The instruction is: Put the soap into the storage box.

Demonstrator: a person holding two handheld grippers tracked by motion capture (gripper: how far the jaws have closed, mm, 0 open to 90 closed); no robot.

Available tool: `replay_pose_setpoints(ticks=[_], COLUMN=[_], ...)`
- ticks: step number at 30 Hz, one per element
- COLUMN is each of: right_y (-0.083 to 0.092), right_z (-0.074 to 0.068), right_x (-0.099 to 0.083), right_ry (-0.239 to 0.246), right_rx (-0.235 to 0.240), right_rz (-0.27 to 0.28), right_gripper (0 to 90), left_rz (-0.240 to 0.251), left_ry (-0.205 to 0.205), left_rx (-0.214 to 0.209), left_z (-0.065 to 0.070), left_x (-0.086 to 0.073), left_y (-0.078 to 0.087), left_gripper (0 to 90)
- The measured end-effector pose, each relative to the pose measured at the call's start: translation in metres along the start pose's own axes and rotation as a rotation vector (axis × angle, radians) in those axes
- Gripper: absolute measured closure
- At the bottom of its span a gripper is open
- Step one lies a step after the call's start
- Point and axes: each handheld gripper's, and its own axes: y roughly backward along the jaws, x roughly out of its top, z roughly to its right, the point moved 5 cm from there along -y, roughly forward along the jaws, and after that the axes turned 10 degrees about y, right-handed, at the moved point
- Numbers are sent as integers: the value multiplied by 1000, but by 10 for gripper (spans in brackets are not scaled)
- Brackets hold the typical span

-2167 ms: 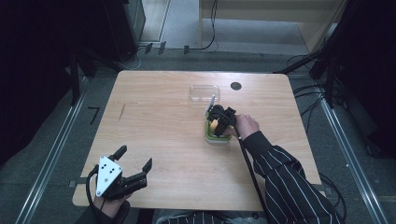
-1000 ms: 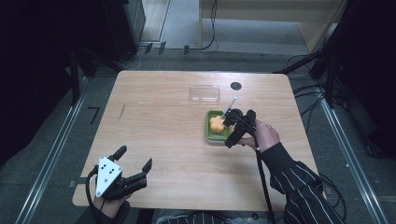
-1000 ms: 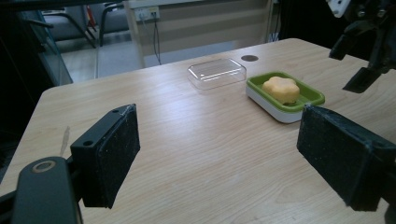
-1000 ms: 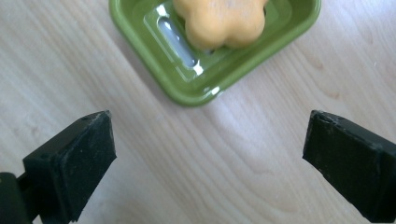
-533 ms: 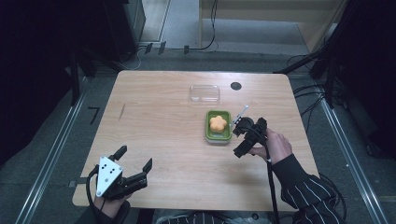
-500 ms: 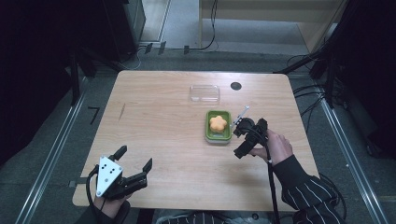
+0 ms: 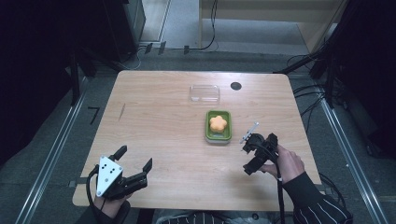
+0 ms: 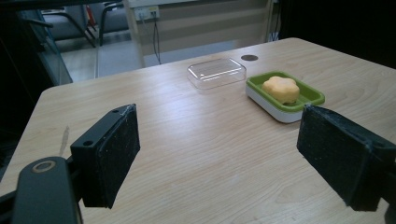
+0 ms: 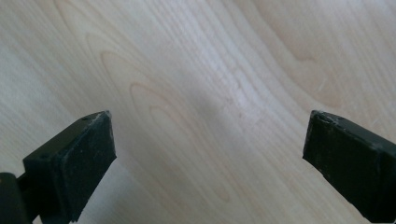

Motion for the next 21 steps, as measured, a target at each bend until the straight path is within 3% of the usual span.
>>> replay_pose_setpoints(ticks=[10, 21], right_y=[-8, -18], right_z=[-11, -24], right_x=[-28, -61], right_ry=[-6, -47], right_rx=[7, 15], right_rz=[-25, -46], right_gripper=[23, 27], left_rz=[0, -3], left_ry=[1, 0], left_rx=[-1, 0], left_z=[0, 1], left_x=[0, 0], left_y=[-1, -1], left_gripper=[137, 137])
